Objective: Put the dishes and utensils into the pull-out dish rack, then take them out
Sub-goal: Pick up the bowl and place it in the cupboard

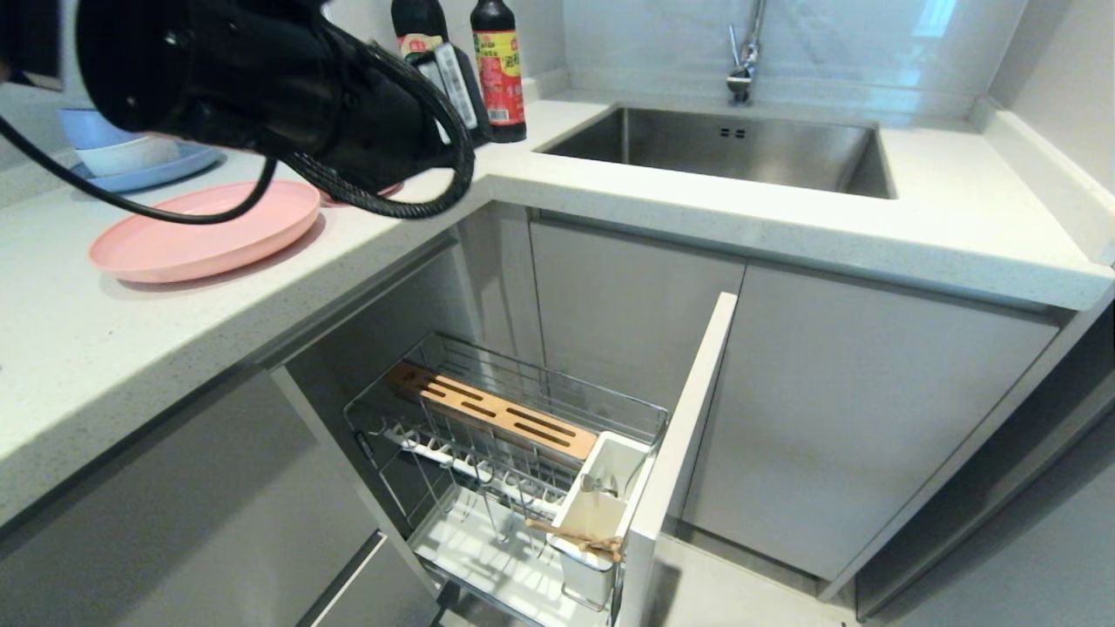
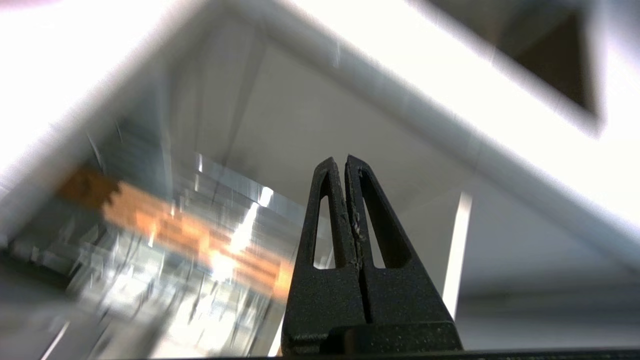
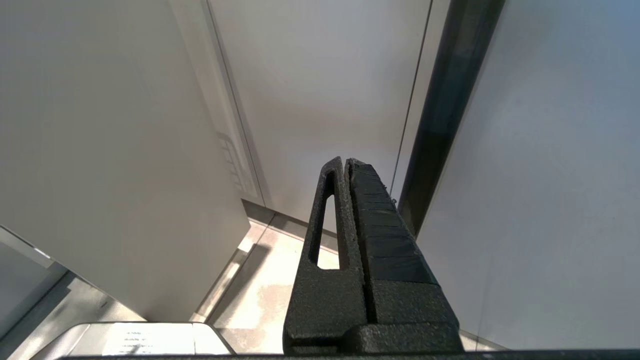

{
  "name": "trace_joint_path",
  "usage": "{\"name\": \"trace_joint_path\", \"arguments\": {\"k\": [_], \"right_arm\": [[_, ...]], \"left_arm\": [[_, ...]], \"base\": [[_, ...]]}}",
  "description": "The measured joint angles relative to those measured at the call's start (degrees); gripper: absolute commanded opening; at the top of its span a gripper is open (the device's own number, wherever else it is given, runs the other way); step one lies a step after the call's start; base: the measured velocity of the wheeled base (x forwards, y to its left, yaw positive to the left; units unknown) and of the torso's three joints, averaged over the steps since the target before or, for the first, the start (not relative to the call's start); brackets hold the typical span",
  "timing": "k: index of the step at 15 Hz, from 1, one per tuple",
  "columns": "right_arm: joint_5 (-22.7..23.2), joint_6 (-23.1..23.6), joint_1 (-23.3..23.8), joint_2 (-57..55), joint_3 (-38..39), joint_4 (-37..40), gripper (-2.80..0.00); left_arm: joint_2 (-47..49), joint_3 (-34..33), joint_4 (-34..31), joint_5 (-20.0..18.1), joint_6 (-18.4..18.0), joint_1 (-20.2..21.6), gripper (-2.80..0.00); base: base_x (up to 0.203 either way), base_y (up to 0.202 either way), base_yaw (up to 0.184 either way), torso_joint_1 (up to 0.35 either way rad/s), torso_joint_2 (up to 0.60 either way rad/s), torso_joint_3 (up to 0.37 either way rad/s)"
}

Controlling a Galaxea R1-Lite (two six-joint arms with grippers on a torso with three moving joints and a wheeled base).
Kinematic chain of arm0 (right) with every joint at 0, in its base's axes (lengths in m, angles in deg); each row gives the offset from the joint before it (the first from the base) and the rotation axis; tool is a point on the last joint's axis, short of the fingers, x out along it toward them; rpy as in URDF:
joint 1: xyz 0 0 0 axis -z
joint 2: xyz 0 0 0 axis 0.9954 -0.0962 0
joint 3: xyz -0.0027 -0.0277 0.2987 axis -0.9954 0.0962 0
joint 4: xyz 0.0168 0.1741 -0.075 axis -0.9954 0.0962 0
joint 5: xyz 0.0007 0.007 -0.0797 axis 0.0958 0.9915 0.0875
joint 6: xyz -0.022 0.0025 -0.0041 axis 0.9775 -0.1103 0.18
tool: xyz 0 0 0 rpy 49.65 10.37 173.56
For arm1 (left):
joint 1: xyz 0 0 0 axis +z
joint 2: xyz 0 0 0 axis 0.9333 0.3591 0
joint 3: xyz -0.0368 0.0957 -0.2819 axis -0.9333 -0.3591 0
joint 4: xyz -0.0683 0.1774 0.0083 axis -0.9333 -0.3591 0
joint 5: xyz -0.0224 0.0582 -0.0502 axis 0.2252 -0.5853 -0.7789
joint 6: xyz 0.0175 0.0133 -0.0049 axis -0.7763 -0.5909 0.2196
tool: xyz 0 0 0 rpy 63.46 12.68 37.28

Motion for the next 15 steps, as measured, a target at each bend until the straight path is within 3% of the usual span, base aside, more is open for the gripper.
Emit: {"name": "trace_joint_path", "arguments": {"k": [3,8,13,15], "right_arm": [[0.0,0.0,0.0,0.0,0.0,0.0,-2.80],[0.0,0.0,0.0,0.0,0.0,0.0,-2.80],[0.0,0.0,0.0,0.0,0.0,0.0,-2.80],[0.0,0.0,0.0,0.0,0.0,0.0,-2.80]], "left_arm": [[-2.8,0.0,5.6,-0.1,-2.0,6.5,-2.80],[-2.8,0.2,14.8,-9.5,-18.9,20.8,-2.80],[0.5,0.2,15.1,-19.9,-20.7,31.3,-2.80],[2.3,0.7,15.5,-20.9,-21.8,32.8,-2.80]], "base": [[0.000,0.000,0.000,0.000,0.00,0.000],[0.000,0.000,0.000,0.000,0.00,0.000],[0.000,0.000,0.000,0.000,0.00,0.000],[0.000,0.000,0.000,0.000,0.00,0.000]]}}
